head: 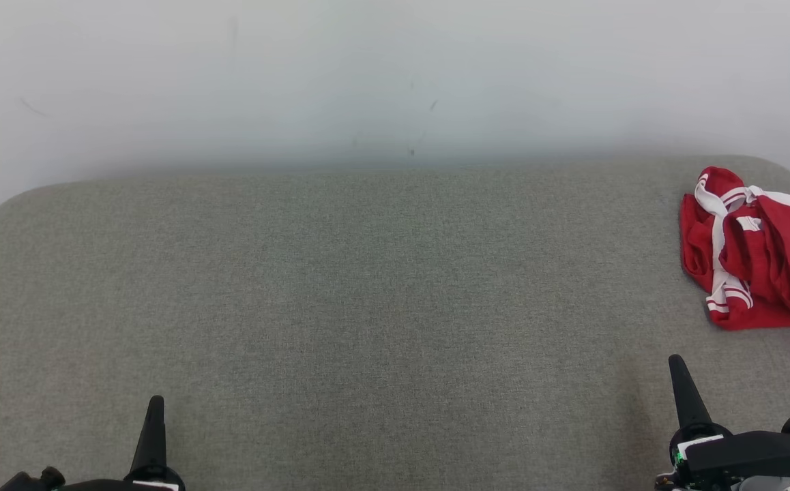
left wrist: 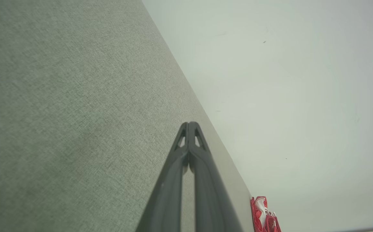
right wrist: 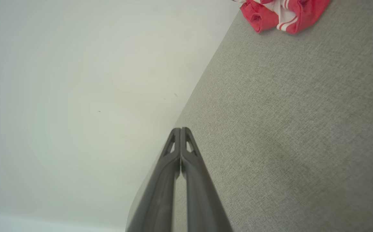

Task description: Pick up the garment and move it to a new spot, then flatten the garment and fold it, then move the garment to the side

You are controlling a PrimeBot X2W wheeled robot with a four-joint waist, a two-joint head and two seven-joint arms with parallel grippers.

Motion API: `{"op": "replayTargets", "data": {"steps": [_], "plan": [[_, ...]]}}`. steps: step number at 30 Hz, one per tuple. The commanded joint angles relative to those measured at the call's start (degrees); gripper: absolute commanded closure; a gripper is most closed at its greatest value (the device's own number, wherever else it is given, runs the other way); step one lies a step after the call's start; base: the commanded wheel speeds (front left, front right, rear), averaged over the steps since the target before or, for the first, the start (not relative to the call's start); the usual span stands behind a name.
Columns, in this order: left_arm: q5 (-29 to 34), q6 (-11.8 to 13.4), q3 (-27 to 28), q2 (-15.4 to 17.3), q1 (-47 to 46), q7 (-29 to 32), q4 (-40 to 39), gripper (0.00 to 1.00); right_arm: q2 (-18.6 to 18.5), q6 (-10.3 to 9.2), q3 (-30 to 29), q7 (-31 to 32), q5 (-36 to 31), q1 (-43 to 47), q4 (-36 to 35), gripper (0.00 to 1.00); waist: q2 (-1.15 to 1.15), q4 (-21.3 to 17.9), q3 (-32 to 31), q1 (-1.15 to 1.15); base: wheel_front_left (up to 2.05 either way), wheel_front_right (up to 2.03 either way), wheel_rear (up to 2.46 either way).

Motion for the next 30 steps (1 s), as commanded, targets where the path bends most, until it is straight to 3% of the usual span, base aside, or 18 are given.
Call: {"op": "replayTargets", "data": {"steps": [1,30], "plan": [[-1.2,0.1,0.3,-0.1,-1.4,0.3,-0.3,1.00,0.1,-0.07,-0.3,0.3,1.6,-1.1,-0.3,1.00,0.00,0.0,0.0,0.00,0.00,0.00,0.00],[-14.9,0.1,1.6,-0.6,-2.6,4.2,0.1,1.00,0.8,-0.09,-1.8,3.2,15.5,-2.1,0.4,1.00,0.00,0.2,-0.5,0.00,0.00,0.00,0.00]]}}
